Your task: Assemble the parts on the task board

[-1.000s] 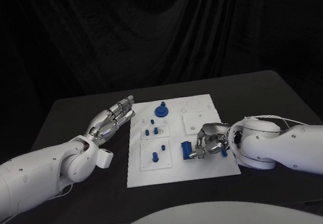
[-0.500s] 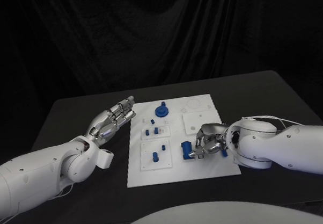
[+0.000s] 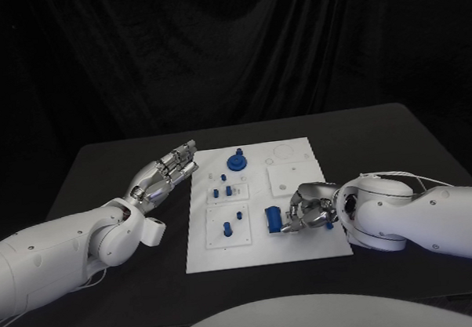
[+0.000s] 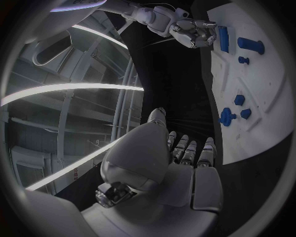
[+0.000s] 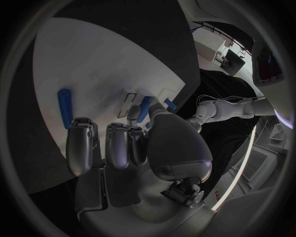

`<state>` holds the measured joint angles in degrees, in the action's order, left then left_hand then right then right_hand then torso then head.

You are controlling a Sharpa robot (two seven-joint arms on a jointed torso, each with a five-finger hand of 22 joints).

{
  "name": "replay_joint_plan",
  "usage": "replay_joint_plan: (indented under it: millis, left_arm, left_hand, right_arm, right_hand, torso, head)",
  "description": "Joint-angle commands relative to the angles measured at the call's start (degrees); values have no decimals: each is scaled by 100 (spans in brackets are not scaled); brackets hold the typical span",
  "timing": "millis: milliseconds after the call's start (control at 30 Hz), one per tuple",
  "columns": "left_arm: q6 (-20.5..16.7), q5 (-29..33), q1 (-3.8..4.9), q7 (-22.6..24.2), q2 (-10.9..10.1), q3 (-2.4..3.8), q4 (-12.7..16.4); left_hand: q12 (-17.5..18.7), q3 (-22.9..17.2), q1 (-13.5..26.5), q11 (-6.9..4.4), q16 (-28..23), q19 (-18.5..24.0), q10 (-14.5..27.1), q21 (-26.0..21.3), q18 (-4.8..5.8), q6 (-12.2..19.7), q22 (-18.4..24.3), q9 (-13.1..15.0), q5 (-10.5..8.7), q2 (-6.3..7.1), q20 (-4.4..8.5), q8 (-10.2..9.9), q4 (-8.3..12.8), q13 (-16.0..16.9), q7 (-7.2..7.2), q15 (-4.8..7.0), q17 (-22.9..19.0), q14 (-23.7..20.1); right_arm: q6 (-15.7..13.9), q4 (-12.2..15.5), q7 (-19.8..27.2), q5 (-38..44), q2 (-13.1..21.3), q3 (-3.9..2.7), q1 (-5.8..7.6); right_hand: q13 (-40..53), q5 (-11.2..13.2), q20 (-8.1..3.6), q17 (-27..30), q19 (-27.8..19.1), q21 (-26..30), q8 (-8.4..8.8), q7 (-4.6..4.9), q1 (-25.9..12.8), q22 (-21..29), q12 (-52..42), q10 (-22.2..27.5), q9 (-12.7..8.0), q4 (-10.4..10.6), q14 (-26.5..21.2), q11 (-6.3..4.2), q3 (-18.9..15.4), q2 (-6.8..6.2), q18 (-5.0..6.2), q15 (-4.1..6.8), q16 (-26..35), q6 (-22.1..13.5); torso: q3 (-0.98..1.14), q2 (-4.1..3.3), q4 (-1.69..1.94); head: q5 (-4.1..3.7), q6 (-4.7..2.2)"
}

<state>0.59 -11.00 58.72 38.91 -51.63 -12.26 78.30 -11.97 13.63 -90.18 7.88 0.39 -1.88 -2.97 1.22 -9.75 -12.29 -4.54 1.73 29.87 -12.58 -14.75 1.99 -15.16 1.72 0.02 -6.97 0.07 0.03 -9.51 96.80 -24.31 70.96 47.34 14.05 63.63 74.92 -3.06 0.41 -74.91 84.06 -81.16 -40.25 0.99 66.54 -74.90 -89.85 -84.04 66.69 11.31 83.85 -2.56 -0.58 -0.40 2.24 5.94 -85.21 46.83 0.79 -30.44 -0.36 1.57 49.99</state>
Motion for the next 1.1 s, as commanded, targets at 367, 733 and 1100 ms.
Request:
replay_joint_plan:
  millis: [367,733,1100]
  left_arm:
    - [23,4,-10,315,-21,6,18]
    - [21,4,-11,315,-24,5,16]
    - [27,4,-18,316,-45,5,7]
  left_hand:
    - [-28,-41,-60,49,-37,-2,2,21,-60,-13,-8,7,38,-13,-57,30,-10,7,34,-51,-6,0]
    - [-32,-45,-62,50,-36,-4,0,22,-60,-21,-9,9,40,-16,-57,33,-9,8,38,-52,-5,1]
    - [-32,-45,-62,50,-36,-4,0,22,-60,-21,-9,9,40,-16,-57,33,-9,8,38,-52,-5,1]
  right_arm:
    - [-263,531,-203,38,796,-3,570]
    - [-60,528,-663,974,1210,21,490]
    - [-148,558,-928,1671,1199,25,176]
  right_hand:
    - [1508,-96,125,-290,210,14,1232,220,-122,-1204,-15,-596,-1410,315,400,163,-162,172,6,-132,-27,99]
    - [1508,-1229,165,-236,201,26,1736,262,-109,-1200,-15,-596,-2129,411,386,202,-152,237,10,-169,-8,366]
    - [1508,-1776,121,-340,241,-65,1669,174,127,-1230,-15,-596,-2158,275,410,127,-26,152,-11,-111,-52,613]
  torso:
    - [-2,5,0]
    - [-11,0,2]
    - [-9,-6,4]
  head:
    - [1,1]
    - [-53,1]
    - [-95,1]
